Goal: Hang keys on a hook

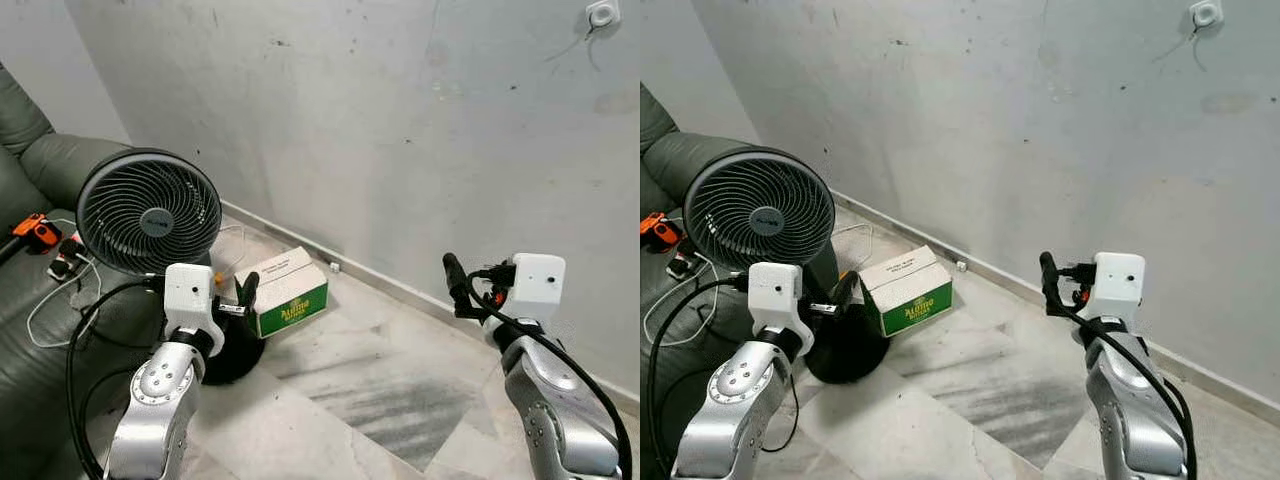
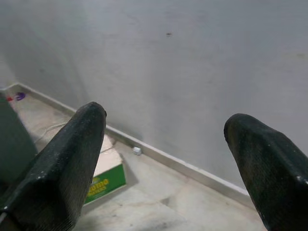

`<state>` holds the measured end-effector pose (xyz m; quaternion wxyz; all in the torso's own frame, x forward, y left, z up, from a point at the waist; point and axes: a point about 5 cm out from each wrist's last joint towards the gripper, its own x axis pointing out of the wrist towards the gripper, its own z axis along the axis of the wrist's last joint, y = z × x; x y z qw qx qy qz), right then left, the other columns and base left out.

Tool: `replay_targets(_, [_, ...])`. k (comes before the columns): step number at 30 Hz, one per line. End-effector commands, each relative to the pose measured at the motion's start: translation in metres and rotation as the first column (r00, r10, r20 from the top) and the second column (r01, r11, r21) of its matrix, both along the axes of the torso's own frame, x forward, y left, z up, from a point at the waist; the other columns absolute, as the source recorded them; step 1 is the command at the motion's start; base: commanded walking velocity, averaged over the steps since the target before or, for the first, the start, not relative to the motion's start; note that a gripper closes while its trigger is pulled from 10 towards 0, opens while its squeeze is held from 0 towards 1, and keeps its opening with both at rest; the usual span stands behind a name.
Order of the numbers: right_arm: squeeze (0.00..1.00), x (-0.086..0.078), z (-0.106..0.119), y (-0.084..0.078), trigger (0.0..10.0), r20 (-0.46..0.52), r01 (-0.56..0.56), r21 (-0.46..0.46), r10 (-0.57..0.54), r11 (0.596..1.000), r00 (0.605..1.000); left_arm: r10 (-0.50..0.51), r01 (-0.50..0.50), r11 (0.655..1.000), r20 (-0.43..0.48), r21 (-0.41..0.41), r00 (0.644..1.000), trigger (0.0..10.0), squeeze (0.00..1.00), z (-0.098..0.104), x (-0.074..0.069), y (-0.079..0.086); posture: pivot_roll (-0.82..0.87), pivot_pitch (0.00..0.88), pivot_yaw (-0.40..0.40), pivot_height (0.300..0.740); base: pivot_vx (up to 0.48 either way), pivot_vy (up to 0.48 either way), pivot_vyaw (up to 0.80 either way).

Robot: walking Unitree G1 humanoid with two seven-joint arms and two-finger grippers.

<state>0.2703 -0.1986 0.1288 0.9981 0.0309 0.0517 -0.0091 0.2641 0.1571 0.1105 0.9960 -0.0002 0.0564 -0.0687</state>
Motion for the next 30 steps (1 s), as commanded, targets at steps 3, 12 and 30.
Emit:
replay_targets(3, [0.00,0.000,0.000,0.003,10.0,0.001,-0.018,0.001,0.018,1.000,1.000,0.013,-0.012,1.000,-0.015,0.011,1.000,10.0,0.00,-0.003,-0.001,0.004,-0.04,0.045,0.057,0.740,0.000,-0.250,0.00])
replay_targets(12, [0.00,0.003,0.006,0.003,10.0,0.033,-0.036,-0.074,0.038,0.997,0.999,0.020,-0.020,1.000,-0.007,-0.016,1.000,10.0,0.00,-0.003,-0.001,0.005,-0.04,0.040,0.053,0.740,0.000,-0.150,0.00])
replay_targets(30, [0.00,0.026,0.033,0.009,10.0,0.107,-0.140,-0.214,0.166,0.967,0.980,0.084,-0.078,0.993,0.072,-0.087,0.994,10.0,0.00,0.000,0.011,-0.011,-0.05,0.000,-0.066,0.740,0.000,0.000,0.00])
